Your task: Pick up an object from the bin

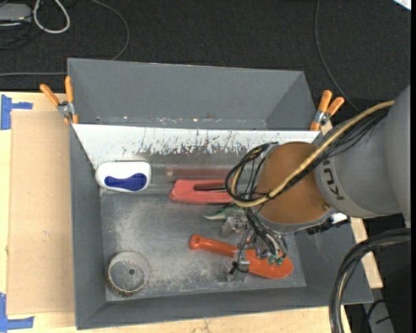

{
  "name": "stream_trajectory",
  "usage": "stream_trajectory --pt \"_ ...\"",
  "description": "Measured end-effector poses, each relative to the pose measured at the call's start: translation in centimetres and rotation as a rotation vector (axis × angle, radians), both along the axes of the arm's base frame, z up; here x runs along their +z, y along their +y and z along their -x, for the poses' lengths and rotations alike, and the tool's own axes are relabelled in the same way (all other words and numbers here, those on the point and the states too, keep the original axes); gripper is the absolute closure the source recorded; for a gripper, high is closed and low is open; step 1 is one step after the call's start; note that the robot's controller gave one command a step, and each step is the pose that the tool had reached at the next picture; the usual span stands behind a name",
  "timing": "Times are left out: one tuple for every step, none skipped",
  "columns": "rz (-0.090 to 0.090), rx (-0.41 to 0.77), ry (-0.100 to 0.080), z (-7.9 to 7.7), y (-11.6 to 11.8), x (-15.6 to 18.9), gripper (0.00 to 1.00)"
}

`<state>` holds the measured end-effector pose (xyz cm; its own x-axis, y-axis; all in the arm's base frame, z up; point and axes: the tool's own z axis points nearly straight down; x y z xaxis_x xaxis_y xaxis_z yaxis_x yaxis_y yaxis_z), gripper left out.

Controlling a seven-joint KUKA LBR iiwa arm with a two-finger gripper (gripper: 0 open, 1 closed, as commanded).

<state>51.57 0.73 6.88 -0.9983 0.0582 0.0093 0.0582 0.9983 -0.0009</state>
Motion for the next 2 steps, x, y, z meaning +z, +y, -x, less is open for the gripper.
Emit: stream_trajectory --pt "-0.006 0.108 -0.017 0.3 3.0 7.0 0.00" --pt "0.001 -0.074 0.007 2.8 -0.5 3.0 0.00"
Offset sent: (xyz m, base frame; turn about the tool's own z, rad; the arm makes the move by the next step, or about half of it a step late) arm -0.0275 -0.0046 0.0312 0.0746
